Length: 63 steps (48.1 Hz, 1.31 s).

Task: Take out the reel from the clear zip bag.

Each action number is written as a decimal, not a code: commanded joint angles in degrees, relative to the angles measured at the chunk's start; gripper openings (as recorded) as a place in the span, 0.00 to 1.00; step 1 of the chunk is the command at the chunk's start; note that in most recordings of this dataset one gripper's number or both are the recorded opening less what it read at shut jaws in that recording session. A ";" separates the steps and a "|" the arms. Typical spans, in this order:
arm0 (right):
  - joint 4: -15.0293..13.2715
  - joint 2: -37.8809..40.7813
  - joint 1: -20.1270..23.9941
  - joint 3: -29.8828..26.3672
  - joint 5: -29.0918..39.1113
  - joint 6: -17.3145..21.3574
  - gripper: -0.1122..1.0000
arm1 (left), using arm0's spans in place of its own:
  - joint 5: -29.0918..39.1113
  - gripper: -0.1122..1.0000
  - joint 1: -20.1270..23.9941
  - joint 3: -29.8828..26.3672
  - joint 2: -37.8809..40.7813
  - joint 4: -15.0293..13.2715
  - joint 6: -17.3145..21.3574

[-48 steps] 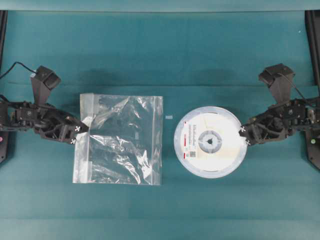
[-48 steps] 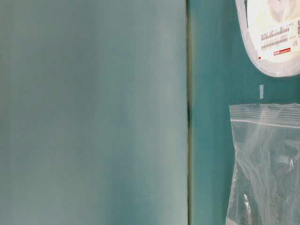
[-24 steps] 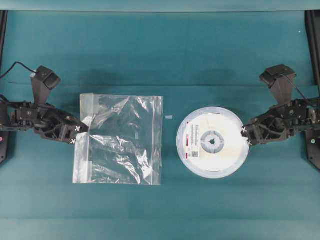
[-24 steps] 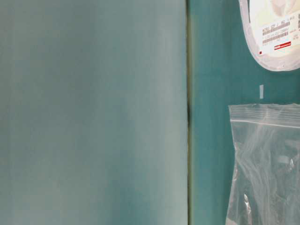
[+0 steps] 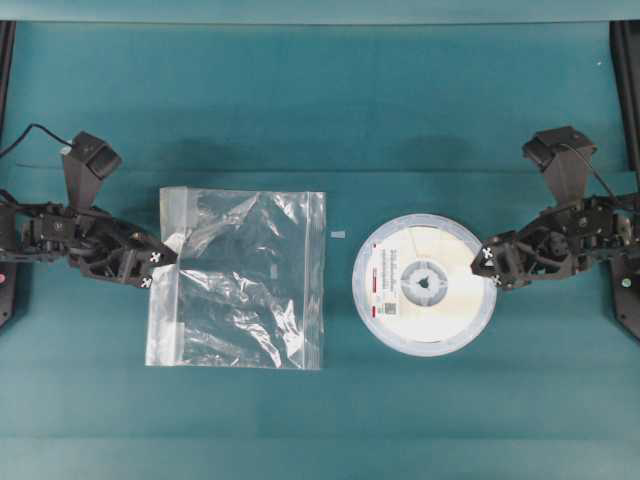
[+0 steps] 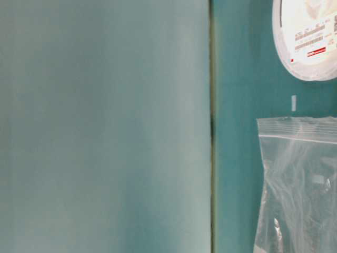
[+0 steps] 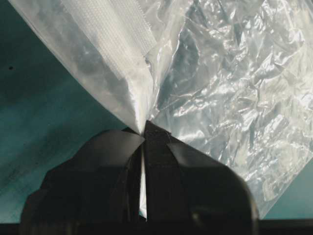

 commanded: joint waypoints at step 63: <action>-13.18 -16.79 -0.18 -0.97 -0.35 -0.18 0.93 | 14.33 0.93 -0.44 -1.32 -29.53 0.26 3.08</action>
